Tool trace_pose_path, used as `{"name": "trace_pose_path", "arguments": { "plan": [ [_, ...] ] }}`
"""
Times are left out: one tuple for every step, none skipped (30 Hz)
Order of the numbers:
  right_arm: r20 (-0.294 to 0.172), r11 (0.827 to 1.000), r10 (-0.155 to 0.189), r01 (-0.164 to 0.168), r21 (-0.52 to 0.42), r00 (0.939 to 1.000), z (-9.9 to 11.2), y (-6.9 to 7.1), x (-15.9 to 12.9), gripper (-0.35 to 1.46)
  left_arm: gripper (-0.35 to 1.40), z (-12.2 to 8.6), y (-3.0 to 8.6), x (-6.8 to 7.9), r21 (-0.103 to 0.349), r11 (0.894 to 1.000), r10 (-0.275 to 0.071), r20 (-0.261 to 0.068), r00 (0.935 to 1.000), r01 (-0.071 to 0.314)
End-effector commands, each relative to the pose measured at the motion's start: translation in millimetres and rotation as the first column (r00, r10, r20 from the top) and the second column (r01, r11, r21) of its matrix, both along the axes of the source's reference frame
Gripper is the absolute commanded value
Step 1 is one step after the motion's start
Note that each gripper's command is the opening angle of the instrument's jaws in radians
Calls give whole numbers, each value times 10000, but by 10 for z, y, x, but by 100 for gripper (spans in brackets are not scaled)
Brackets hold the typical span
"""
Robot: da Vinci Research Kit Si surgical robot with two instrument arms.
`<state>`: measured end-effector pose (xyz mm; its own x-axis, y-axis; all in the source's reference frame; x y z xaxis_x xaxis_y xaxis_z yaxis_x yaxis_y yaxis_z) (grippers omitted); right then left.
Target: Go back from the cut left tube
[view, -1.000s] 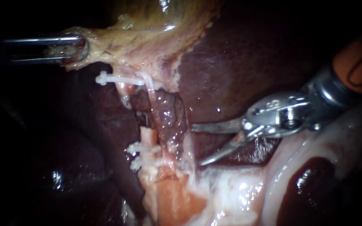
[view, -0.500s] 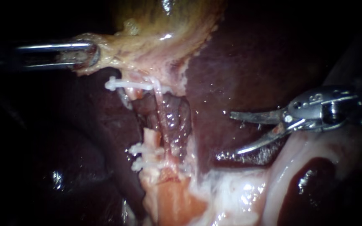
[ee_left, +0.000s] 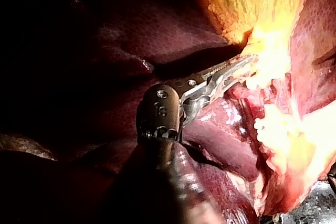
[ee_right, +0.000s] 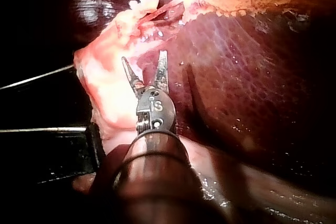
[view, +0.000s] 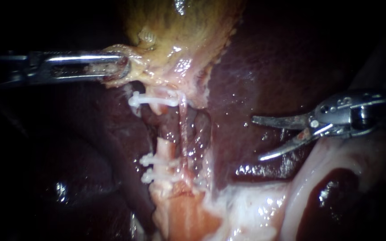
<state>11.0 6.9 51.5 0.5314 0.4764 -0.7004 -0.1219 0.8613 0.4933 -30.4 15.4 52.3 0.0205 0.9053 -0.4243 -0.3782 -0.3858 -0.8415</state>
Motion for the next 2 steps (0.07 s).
{"name": "trace_pose_path", "arguments": {
  "plan": [
    [-2,10000,-2,2,1,10000,0,0,1,145,-35,0,0,1,7,10000,9,5,10000,-9],
    [2,10000,5,-5,1,10000,0,0,1,145,-35,-1,0,2,10,10000,12,7,10000,-12]
  ]
}}
